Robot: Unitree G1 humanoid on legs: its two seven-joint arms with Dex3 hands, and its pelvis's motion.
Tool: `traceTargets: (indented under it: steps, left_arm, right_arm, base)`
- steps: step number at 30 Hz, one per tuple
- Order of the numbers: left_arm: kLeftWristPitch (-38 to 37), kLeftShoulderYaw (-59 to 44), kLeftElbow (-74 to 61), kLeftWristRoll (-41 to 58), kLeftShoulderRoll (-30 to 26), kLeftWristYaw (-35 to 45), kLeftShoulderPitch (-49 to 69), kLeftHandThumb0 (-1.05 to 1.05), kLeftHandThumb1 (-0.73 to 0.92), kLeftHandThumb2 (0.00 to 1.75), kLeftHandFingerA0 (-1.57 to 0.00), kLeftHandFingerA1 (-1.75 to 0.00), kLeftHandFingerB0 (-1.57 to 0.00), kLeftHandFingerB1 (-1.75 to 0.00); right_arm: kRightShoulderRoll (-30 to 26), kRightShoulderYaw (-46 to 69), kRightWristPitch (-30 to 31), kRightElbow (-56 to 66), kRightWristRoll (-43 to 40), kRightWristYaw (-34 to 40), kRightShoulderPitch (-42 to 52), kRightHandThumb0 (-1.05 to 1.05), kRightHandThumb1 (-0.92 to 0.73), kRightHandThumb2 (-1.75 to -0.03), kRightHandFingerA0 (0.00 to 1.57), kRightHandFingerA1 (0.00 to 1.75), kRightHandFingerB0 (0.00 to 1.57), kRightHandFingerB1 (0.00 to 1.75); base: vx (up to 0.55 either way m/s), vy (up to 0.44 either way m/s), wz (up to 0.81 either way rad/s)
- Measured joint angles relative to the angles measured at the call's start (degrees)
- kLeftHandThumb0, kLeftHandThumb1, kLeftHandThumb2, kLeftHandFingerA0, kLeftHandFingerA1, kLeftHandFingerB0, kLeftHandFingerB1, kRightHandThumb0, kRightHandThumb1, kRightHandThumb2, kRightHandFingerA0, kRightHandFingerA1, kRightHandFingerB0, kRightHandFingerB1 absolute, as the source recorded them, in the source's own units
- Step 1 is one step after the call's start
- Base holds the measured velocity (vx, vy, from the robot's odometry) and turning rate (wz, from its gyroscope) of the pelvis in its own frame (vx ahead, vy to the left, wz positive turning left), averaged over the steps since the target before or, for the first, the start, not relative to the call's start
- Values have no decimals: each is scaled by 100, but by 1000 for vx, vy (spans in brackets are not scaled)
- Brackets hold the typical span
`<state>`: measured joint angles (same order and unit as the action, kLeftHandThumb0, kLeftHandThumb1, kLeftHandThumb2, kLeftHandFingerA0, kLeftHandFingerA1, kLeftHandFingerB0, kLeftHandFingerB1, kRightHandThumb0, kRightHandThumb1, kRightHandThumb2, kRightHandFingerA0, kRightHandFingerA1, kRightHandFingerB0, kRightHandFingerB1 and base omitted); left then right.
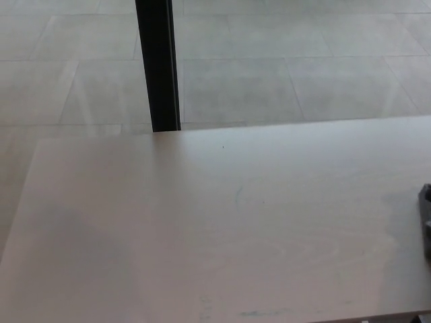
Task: The robot uses its right hand to hold the eraser kept in the middle of the desk and use it to wipe the desk by swiping its surface twice
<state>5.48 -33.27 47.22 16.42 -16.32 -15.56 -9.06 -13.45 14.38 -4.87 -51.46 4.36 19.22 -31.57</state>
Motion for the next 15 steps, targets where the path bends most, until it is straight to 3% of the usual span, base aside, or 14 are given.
traceTargets:
  steps: [1,2,5,7,10,15]
  left_arm:
    - [0,-12,-1,5,0,-1,2,-78,74,64,-51,-119,-45,-89]
    - [0,-20,-12,6,0,-6,10,-78,76,63,-50,-119,-45,-90]
    - [0,-7,-42,-2,-2,-16,50,-77,76,63,-50,-120,-45,-90]
    - [1,-14,-41,3,-2,-25,56,-77,80,63,-44,-125,-44,-102]
    - [2,-26,-45,28,-6,15,64,-79,79,63,-42,-125,-44,-104]
    - [6,-108,-85,76,-6,54,72,-77,79,63,-43,-128,-46,-102]
  right_arm:
    - [-67,21,-6,-73,5,72,-15,-36,-68,-85,87,174,74,151]
    - [-144,50,-6,-168,8,169,-38,-38,-64,-90,88,175,74,154]
    - [-348,199,7,-431,-2,421,-83,-41,-57,-101,91,175,78,156]
    - [-431,257,16,-536,-8,569,-91,-41,-53,-115,99,173,83,153]
    - [-501,286,9,-657,-9,728,-96,-41,-53,-116,94,172,81,152]
    - [-503,285,8,-698,-15,878,-107,-32,-61,-92,93,175,72,161]
  base:
    - [0,0,0]
    - [0,0,0]
    - [0,0,0]
    - [0,0,0]
    - [0,0,0]
    - [0,0,0]
